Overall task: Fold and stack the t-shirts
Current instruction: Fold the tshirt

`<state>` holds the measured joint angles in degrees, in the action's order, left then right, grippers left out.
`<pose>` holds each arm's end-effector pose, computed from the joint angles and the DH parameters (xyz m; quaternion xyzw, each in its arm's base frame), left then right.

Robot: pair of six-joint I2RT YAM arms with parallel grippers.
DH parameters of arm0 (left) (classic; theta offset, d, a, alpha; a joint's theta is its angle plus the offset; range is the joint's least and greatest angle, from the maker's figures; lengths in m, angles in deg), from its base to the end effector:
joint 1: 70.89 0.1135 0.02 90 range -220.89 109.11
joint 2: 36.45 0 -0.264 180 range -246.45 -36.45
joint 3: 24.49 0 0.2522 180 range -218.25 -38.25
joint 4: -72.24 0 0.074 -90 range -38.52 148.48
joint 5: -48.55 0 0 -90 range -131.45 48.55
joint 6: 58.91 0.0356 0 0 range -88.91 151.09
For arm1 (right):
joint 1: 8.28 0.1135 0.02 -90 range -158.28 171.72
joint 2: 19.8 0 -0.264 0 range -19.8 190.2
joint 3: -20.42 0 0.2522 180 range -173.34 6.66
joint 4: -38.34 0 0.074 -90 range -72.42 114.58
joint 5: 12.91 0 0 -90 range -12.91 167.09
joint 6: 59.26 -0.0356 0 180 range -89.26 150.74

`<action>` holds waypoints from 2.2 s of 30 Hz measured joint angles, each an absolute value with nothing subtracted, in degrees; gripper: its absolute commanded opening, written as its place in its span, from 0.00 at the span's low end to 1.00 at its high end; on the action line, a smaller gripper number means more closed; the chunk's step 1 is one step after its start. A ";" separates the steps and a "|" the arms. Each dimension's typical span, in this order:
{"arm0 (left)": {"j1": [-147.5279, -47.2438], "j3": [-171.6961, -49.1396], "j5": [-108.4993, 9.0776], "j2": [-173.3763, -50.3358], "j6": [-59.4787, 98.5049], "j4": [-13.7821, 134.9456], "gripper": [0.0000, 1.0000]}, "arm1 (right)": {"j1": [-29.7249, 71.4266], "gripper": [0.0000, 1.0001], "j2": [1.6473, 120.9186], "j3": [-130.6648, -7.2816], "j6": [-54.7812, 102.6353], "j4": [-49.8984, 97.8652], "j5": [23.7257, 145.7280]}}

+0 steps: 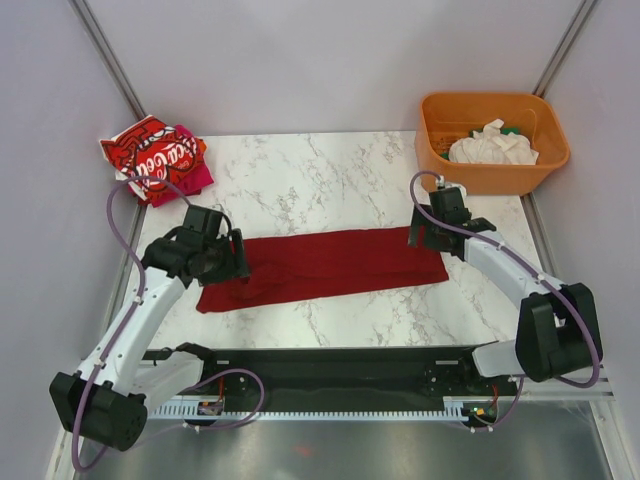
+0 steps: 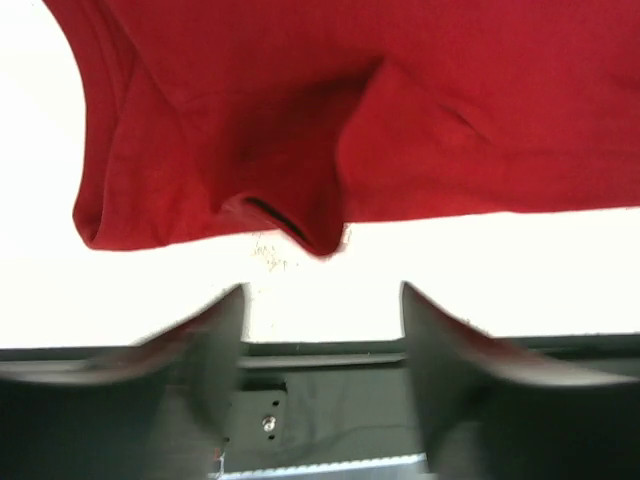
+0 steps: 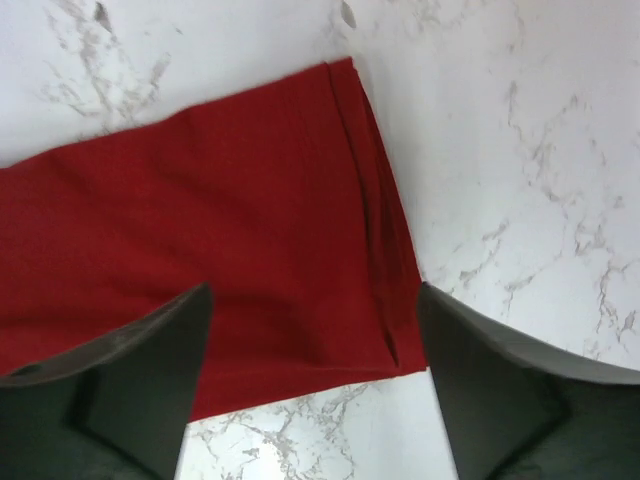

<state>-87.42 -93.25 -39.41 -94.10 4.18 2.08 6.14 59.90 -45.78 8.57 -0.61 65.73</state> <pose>0.1754 -0.0507 0.2911 -0.0919 0.9592 -0.0828 0.2542 0.2772 0.0640 0.2280 0.0955 0.9378 0.0116 0.3335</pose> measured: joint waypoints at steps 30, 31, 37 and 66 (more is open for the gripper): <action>-71.23 -91.46 -36.41 -121.40 0.94 12.94 0.94 | 0.06 0.97 84.84 -58.40 9.49 0.74 69.62; -71.05 -91.96 -36.04 -123.56 0.94 13.29 0.95 | -0.07 0.97 84.84 -58.42 9.49 1.71 70.52; -70.90 -94.83 -37.40 -131.91 1.16 13.84 0.59 | -0.07 0.61 83.81 -55.99 9.79 5.55 71.50; -81.52 -179.28 -48.98 -185.55 5.01 11.47 0.03 | 17.44 0.00 34.46 -18.73 -12.11 9.05 89.12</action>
